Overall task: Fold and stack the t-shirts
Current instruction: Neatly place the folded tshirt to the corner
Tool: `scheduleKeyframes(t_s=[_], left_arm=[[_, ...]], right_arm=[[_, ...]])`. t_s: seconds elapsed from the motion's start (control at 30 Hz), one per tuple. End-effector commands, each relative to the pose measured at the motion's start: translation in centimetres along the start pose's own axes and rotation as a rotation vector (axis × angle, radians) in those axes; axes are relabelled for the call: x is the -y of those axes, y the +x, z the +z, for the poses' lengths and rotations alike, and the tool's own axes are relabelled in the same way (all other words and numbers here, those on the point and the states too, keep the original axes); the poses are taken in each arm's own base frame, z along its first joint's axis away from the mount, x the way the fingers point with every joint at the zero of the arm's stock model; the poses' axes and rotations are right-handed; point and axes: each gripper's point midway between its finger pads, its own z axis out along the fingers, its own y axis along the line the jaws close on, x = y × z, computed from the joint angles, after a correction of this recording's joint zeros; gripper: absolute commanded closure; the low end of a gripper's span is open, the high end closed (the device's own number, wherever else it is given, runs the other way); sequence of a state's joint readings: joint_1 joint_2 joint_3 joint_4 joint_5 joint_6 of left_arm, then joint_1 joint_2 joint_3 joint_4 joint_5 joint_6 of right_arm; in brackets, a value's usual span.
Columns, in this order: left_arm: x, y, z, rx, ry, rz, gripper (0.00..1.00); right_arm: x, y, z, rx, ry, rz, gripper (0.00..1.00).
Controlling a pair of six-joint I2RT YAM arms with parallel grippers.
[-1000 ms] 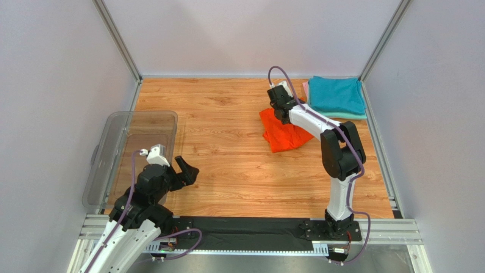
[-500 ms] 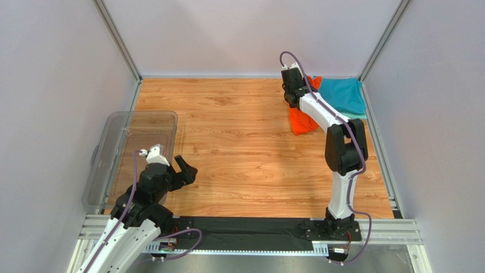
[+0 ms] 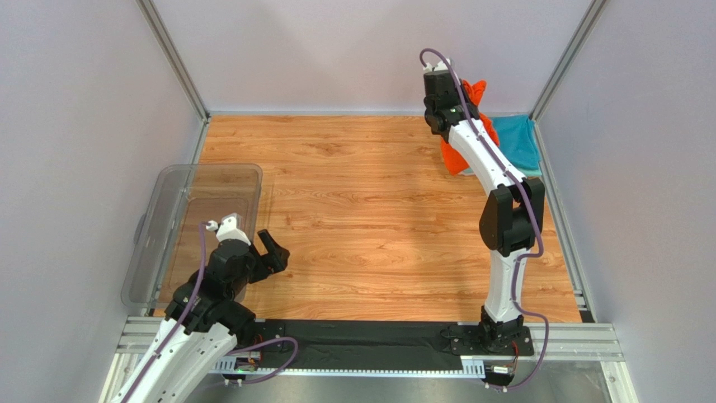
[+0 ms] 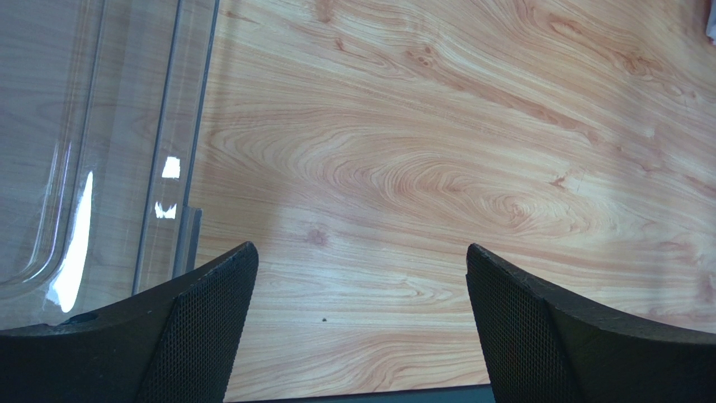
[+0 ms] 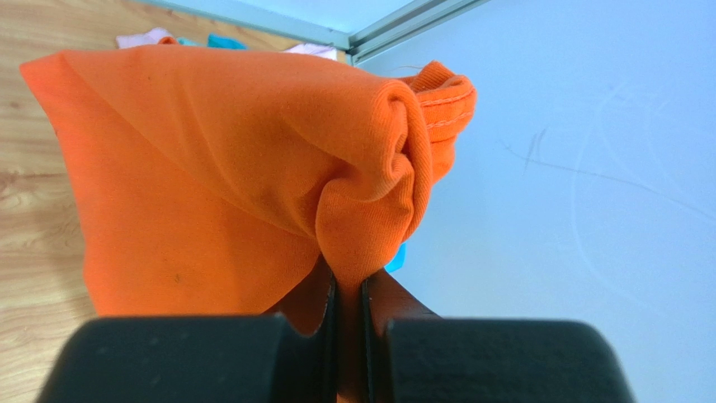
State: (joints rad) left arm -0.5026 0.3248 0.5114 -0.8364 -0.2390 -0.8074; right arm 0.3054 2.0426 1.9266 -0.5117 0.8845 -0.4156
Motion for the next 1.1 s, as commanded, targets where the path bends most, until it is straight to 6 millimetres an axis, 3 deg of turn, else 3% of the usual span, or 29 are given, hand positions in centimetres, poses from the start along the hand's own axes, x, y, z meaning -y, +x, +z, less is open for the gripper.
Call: scheduleKeyframes(t_s=[0.0,0.3,0.67,0.77,0.93,1.07], left_arm=[[0.4,-0.8,-0.4,0.020,0.002,-0.013,0.00],[0.3,-0.8,-0.3,0.022,-0.002,-0.013,0.00],[0.1,-0.7,-0.1,0.012,-0.018,-0.011,0.00],[0.1,-0.6,-0.1,0.008,-0.022,-0.007,0.00],[0.1,-0.8,-0.2,0.013,-0.019,-0.006,0.00],[0.0,-0.8,-0.2,0.019,-0.020,-0.011,0.00]], right_arm=[[4.7,-3.4,-2.0,0.069,0.027,0.098,1.00],[6.7,-4.9,-3.3,0.105,-0.003,0.147,1.00],[9.3,-5.7,-2.6,0.127,0.003,0.208,1.00],[9.0,-5.0,-1.3,0.113,-0.024,0.218,1.00],[6.8,-3.9,1.4,0.079,-0.091,0.233,1.00],[6.7,-3.0,3.5,0.053,-0.086,0.250,1.00]])
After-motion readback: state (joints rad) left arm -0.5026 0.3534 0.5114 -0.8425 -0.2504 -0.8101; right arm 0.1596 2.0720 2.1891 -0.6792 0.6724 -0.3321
